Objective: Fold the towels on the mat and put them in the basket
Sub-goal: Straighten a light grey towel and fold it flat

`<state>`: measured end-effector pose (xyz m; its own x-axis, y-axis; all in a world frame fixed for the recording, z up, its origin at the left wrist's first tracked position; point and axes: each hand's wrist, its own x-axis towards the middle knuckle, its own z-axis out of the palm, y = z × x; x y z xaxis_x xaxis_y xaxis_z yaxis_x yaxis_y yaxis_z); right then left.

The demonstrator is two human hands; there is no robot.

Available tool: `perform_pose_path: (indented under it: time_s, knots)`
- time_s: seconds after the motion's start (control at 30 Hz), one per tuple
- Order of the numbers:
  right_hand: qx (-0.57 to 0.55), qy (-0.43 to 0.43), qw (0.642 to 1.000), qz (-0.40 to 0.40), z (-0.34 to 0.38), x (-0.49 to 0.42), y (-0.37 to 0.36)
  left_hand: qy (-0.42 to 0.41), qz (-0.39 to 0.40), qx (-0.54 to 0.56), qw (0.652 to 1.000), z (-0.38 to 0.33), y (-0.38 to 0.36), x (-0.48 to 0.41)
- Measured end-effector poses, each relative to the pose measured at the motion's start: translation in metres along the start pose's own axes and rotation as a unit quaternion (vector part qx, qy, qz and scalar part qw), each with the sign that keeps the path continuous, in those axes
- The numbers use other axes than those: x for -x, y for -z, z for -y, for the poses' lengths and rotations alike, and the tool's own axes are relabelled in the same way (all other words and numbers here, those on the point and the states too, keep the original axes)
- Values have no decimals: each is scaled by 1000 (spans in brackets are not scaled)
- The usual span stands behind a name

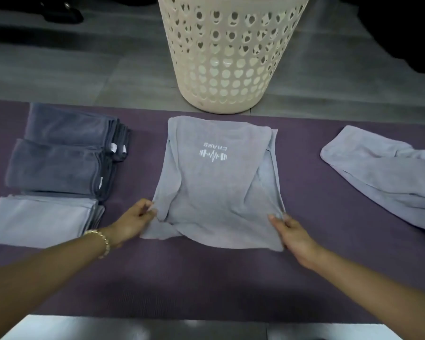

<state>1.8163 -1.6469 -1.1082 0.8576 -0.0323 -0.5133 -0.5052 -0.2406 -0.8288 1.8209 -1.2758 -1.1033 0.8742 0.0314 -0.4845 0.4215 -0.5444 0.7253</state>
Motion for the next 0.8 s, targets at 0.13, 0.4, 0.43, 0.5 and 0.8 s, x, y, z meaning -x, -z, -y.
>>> perform_pose_path:
  time_s: [0.13, 0.4, 0.43, 0.5, 0.8]
  knots:
    - [91, 77, 986, -114, 2, 8, 42, 25, -25, 16, 999, 5, 19, 7]
    - [139, -58, 988, -43, -34, 21, 52, 149, 87, 5, 985, 21, 7, 6]
    - [121, -63, 990, -27, -32, 21, 48, 169, 102, 12, 980, 21, 7, 6]
    - [99, -72, 992, 1, -29, 21, 41, 182, 102, 2, 978, 22, 8, 4]
    - [117, -176, 977, 21, -42, 10, 50, 195, 65, 57, 977, 34, 8, 1]
